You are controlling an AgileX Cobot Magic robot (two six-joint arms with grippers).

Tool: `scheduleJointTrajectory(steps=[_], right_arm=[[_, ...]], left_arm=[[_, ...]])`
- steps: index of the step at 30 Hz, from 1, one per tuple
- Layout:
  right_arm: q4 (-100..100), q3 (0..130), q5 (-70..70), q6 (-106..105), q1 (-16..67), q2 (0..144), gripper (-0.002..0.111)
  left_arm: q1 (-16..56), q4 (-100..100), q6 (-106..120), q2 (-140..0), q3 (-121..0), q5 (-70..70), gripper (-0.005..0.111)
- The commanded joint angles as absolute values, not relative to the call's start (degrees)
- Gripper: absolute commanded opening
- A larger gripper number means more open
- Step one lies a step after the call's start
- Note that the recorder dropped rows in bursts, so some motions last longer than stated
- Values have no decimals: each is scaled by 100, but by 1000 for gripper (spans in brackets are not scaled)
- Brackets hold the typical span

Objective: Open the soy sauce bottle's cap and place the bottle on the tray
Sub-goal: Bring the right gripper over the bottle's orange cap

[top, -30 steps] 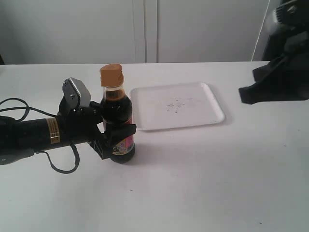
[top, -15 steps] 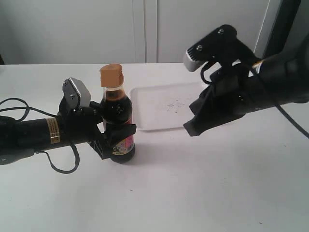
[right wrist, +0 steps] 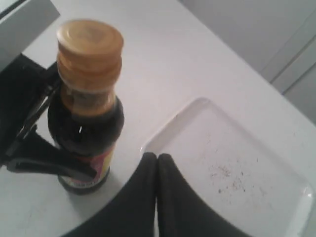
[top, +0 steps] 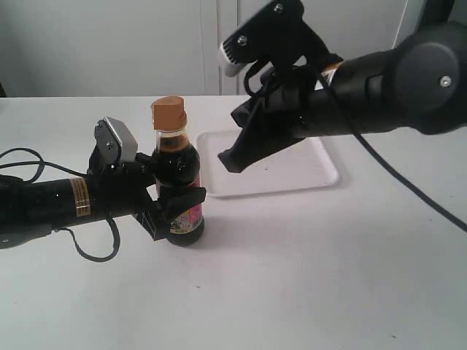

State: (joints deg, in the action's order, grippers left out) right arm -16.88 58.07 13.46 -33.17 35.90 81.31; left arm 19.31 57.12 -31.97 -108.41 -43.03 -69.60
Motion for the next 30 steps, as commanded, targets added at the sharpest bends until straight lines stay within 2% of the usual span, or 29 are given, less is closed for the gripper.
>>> scheduleJointTrajectory(steps=[1,11,18,22,30], right_arm=[[-1384,5731,500,-2813,3663,8333,0],[-1654,4276,-3044,-2956,4062,8688,0],[-3820,4242,-4451,-5731,4940,9201,0],[-4633,4514,-4529,-6758,5291,9356,0],[-5161,5033,-3985,-7650,5425,9414,0]], left_arm=[[1964,6012,-3211,-10874,-4277,-6840,0],[1964,6012,-3211,-10874,-4277,-6840,0],[1964,6012,-3211,-10874,-4277,-6840,0],[1964,6012,-3211,-10874,-4277,-6840,0],[1964,6012,-3211,-10874,-4277,-6840,0]])
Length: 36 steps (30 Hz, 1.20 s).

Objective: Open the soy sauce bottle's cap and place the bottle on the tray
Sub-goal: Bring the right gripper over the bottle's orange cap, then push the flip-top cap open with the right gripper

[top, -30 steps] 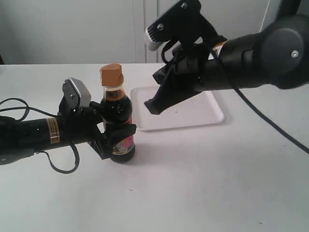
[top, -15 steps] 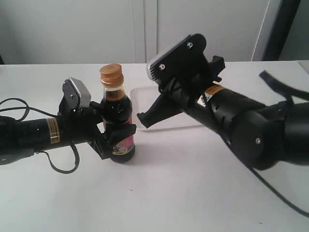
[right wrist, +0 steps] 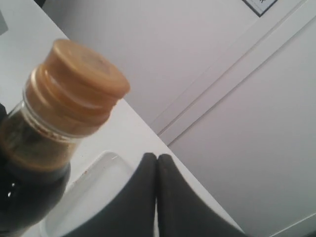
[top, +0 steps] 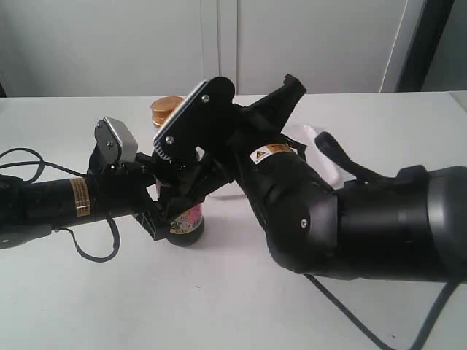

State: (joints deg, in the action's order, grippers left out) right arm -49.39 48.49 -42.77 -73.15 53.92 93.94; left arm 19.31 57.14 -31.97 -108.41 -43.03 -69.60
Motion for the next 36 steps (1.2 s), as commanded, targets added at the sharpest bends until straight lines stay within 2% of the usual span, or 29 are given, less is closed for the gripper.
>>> scheduleJointTrajectory(steps=[1,36], right_arm=[[-5201,5064,-3957,-7679,5425,9427,0],[-5785,6346,-3029,-8378,5425,9769,0]], left_arm=[[1964,6012,-3211,-10874,-4277,-6840,0],[1964,6012,-3211,-10874,-4277,-6840,0]])
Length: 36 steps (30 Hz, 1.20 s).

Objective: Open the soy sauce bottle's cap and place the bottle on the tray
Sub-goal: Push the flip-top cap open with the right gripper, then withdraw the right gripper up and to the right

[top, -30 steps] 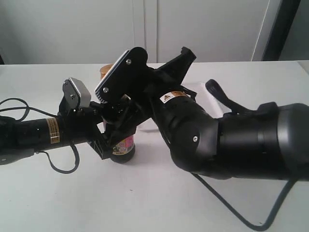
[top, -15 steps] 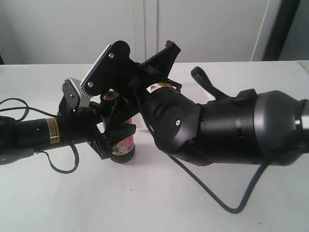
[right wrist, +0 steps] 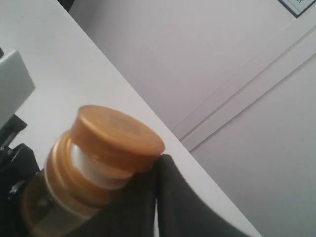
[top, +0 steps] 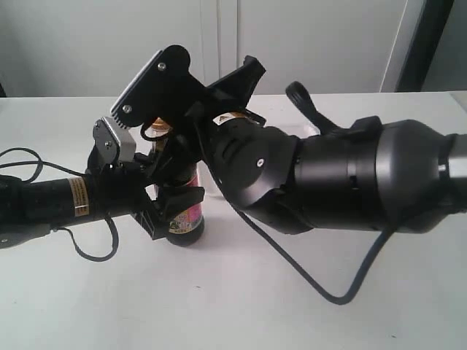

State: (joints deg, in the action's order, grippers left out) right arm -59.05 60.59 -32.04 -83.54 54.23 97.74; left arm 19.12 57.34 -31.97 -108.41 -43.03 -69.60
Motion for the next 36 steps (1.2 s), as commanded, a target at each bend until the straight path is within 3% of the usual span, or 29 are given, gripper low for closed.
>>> scheduleJointTrajectory(steps=[1,12,25,31,36], right_arm=[[-5812,6423,-2999,-8378,5425,9769,0],[-6926,6989,-2628,-8378,5170,9706,0],[-7334,6656,1452,-8201,3281,8924,0],[-2677,6656,2447,-5215,2807,8924,0],[-1170,6656,3212,-3673,2168,8924,0]], left_arm=[[1964,6012,-3211,-10874,-4277,-6840,0],[1964,6036,-3211,-10874,-4277,-6729,0],[1964,6028,-3211,-10874,-4277,-6740,0],[1964,6013,-3211,-10874,-4277,-6740,0],[1964,6013,-3211,-10874,-4277,-6740,0]])
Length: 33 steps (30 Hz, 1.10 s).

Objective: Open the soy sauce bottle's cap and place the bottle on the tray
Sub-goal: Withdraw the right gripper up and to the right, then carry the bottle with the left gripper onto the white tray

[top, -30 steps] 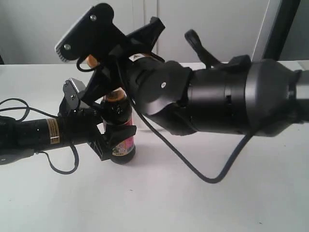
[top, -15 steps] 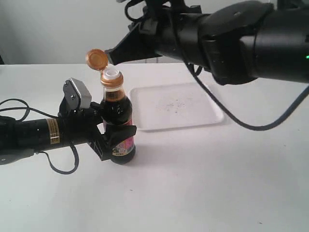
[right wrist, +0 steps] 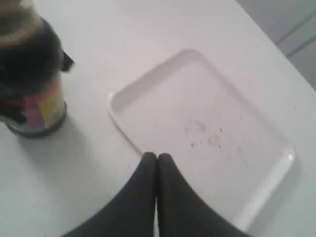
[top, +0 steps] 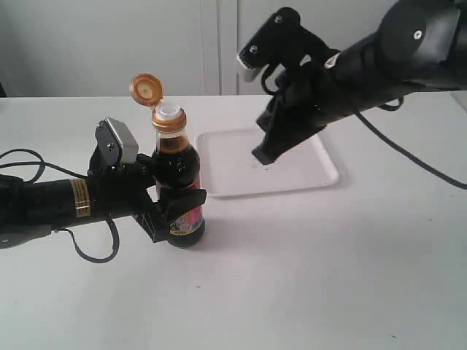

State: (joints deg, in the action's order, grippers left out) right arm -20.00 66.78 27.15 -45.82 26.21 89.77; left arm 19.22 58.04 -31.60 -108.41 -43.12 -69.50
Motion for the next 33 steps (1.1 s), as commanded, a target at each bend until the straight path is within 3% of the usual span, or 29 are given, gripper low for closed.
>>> scheduleJointTrajectory(steps=[1,12,33], right_arm=[[-1171,6656,3309,-3585,2043,8924,0],[-1084,6656,3310,-2662,848,8924,0],[-1049,6656,2715,-2673,789,9322,0]], left_arm=[[1964,6002,-3211,-10874,-4277,-6740,0],[1964,5902,-3211,-10862,-4277,-6996,0],[2003,5399,-4096,-10194,-5261,-6996,0]])
